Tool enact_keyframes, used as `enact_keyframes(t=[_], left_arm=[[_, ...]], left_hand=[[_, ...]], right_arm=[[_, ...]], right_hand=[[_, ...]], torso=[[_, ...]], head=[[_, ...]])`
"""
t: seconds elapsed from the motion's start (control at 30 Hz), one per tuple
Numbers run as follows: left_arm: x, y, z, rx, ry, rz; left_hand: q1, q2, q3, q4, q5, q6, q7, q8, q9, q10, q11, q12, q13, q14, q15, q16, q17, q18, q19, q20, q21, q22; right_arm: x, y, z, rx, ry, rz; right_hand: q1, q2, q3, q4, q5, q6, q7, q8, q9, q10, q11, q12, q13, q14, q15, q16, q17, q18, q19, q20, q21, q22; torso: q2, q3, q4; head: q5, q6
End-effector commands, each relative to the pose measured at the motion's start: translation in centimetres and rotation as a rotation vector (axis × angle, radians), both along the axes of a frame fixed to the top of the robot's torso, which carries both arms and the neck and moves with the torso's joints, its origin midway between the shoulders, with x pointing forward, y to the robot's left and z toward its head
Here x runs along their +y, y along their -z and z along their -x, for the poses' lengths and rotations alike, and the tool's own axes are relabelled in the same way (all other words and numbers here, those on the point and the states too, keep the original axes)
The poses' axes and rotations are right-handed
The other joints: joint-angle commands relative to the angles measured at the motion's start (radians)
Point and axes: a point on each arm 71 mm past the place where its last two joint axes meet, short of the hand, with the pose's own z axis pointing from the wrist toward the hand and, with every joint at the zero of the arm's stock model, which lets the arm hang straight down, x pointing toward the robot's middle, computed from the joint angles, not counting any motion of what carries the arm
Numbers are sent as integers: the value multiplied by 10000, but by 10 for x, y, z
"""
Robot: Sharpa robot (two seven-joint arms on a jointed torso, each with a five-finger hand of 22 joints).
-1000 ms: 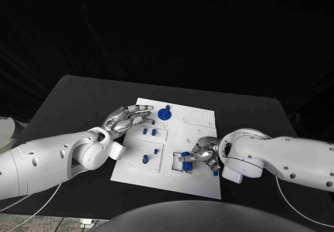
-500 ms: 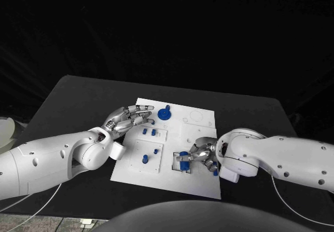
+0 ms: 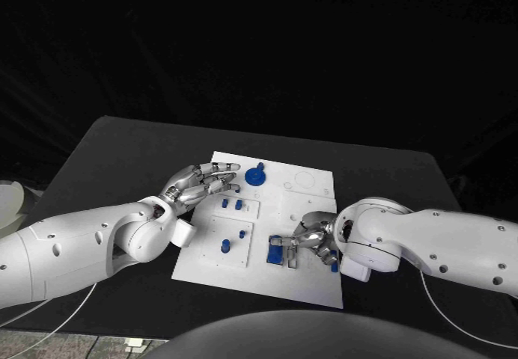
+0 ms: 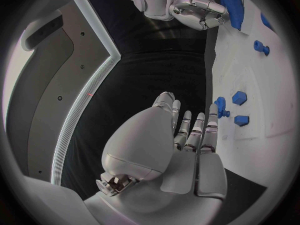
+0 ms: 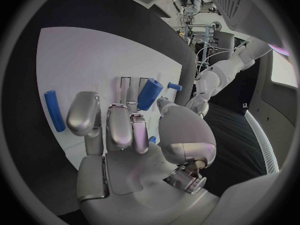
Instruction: Assemble the parts on the task board
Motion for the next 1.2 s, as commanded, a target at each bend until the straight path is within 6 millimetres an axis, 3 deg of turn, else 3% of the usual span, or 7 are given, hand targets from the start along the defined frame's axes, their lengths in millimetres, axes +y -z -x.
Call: enact_keyframes(t=[0.03, 0.5, 0.7, 0.8, 0.93, 1.07, 1.2], left_arm=[[-3, 0, 1, 22, 222, 172], [-2, 1, 1, 38, 218, 175], [-1, 1, 1, 46, 176, 148], [-1, 1, 1, 48, 177, 152], [0, 2, 2, 57, 158, 143], [1, 2, 2, 56, 123, 121], [1, 2, 2, 50, 88, 103]], left_hand=[[91, -7, 58, -13, 58, -10, 72, -30, -14, 1, 101, -9, -1, -23, 67, 47, 9, -36, 82, -8, 0, -13], [114, -4, 98, -35, 71, -5, 86, -33, -15, 3, 113, 0, 1, -32, 66, 45, 7, -41, 80, -9, -3, -22], [116, -4, 100, -36, 72, -4, 86, -33, -15, 5, 113, 5, 1, -31, 66, 46, 7, -41, 80, -9, -3, -22], [123, -5, 113, -44, 76, 0, 92, -32, -15, 13, 118, 29, 4, -29, 64, 49, 8, -42, 80, -9, -3, -25], [123, -5, 113, -44, 76, 0, 92, -32, -15, 13, 118, 29, 4, -29, 64, 49, 8, -42, 80, -9, -3, -25], [132, -12, 129, -55, 80, 8, 97, -31, -14, 24, 124, 49, 7, -19, 62, 61, 11, -43, 82, -10, -3, -29], [138, -27, 139, -65, 81, 17, 101, -28, -13, 39, 127, 73, 11, -7, 60, 72, 13, -44, 85, -10, -1, -32]], right_arm=[[1, 4, 3, 215, -253, 140], [-8, 0, 4, -148, 138, -37], [-15, -8, 5, -533, 257, -428], [-19, -15, 6, -745, 303, -614], [-33, -24, 4, -918, 384, -412], [-49, -27, 0, -1056, 327, 229], [-68, -27, -3, -1325, 49, 1209]], right_hand=[[-115, 3, -89, -2, -81, -72, 10, 2, -16, 1017, 78, -12, 2589, 293, 59, -65, -19, 85, 45, 61, -26, 1131], [-394, 212, -416, 5, -272, 114, -46, 163, -27, 1050, 34, 38, 2634, 321, 28, -31, 52, 67, 120, 39, 62, 1174], [90, 224, -462, -138, 88, 214, -110, 354, 21, 1050, -24, 38, 2634, 354, -19, 48, 166, 44, 186, -7, 181, 1231], [463, 196, -469, -270, 274, 248, -148, 495, 74, 1050, -59, 38, 2634, 383, -51, 126, 274, 15, 244, -35, 336, 1290], [1109, 156, -431, -577, 891, 183, -174, 660, 133, 1050, -86, 38, 2634, 402, -78, 205, 372, -13, 298, -68, 472, 1360], [1308, 136, -430, -682, 1155, 137, -172, 700, 136, 1050, -86, 38, 2634, 404, -78, 224, 395, -21, 311, -72, 509, 1383], [1628, 120, -368, -872, 1837, 80, -164, 713, 101, 1050, -81, 38, 2634, 400, -76, 237, 406, -27, 319, -73, 531, 1406]], torso=[[7, 4, 2], [2, 9, 6], [0, -4, -17], [4, 10, -1], [-6, 2, -3], [-27, -19, 1], [8, -10, -8]], head=[[0, 0], [70, 0], [65, 0], [53, 0], [91, 0], [47, 0], [35, 0]])
